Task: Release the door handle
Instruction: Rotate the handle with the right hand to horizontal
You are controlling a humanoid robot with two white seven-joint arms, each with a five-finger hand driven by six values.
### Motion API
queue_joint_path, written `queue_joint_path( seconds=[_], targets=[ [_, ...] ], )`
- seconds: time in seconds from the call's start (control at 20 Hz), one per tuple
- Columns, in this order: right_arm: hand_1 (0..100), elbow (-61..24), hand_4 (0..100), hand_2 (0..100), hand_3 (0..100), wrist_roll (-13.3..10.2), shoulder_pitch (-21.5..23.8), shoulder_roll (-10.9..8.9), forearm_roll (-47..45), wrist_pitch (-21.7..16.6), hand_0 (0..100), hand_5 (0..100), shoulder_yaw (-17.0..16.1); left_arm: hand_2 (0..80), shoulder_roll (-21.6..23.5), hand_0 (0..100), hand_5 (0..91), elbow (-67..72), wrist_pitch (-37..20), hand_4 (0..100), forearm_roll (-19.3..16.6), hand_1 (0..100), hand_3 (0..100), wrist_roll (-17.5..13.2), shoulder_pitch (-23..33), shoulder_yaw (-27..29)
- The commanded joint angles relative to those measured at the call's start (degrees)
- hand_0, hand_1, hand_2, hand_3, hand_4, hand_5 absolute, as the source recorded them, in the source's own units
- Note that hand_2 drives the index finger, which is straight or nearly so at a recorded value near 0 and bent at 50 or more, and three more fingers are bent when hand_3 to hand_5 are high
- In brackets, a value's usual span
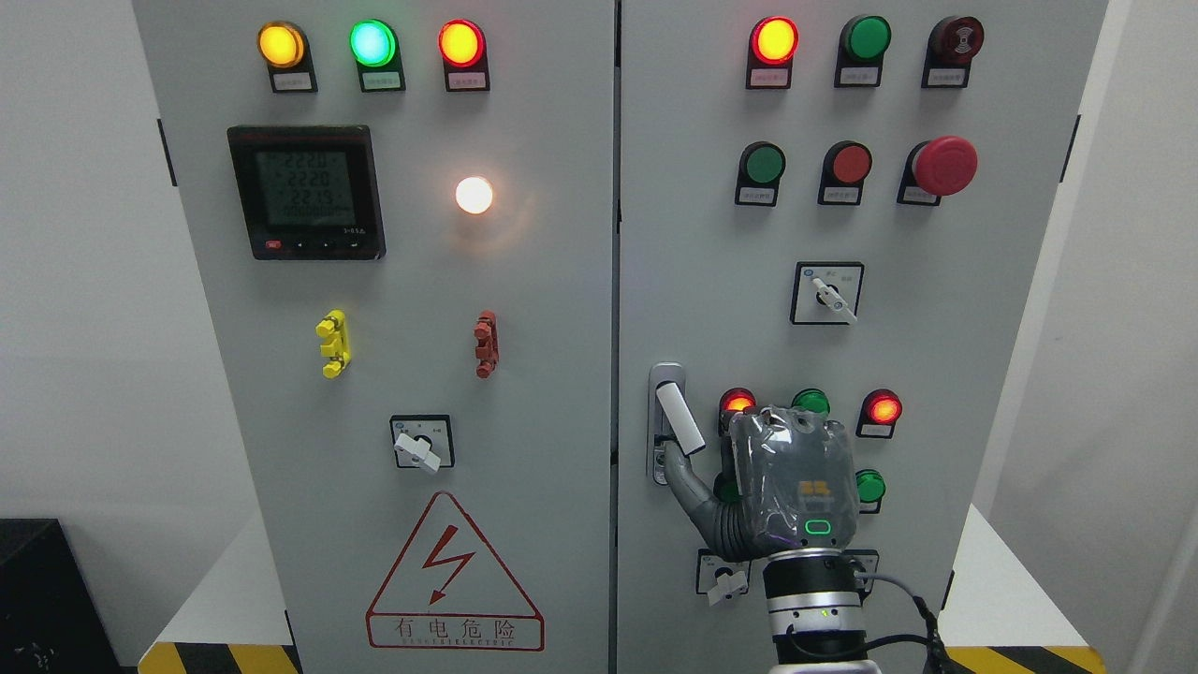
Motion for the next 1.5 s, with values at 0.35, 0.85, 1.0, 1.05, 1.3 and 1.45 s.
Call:
queue_joint_path(
  seconds=[0.35,0.85,1.0,1.05,1.3,1.45],
  targets=[
    [35,-0.3,100,93,100,0.2,0.0,0.01,0.0,0.0,43,92,-0.4,2.3,0.0,0,0.0,-1.1,0.0,1,0.0,0,9,0.0,0.0,-1.2],
    [34,-0.4,100,93,100,0.0,0.0,0.01,0.0,0.0,44,92,-1.5,2.3,0.0,0,0.0,-1.1,0.0,1,0.0,0,9,0.0,0.0,-1.2],
    [34,-0.4,100,93,100,0.0,0.0,0.01,0.0,0.0,44,92,-1.7,2.3,0.0,0,0.0,-1.1,0.0,1,0.0,0,9,0.0,0.0,-1.2],
    [34,-0.4,100,93,100,0.0,0.0,0.01,0.0,0.1,44,92,-1.8,2.3,0.0,0,0.0,-1.1,0.0,1,0.0,0,9,0.0,0.0,-1.2],
    [33,-0.4,100,93,100,-0.4,0.0,0.01,0.0,0.1,45,92,-2.1,2.3,0.0,0,0.0,-1.1,0.0,1,0.0,0,9,0.0,0.0,-1.2],
    [33,-0.8,100,93,100,-0.4,0.0,0.01,0.0,0.0,45,92,-2.5,2.3,0.0,0,0.0,-1.1,0.0,1,0.0,0,9,0.0,0.0,-1.2]
  ],
)
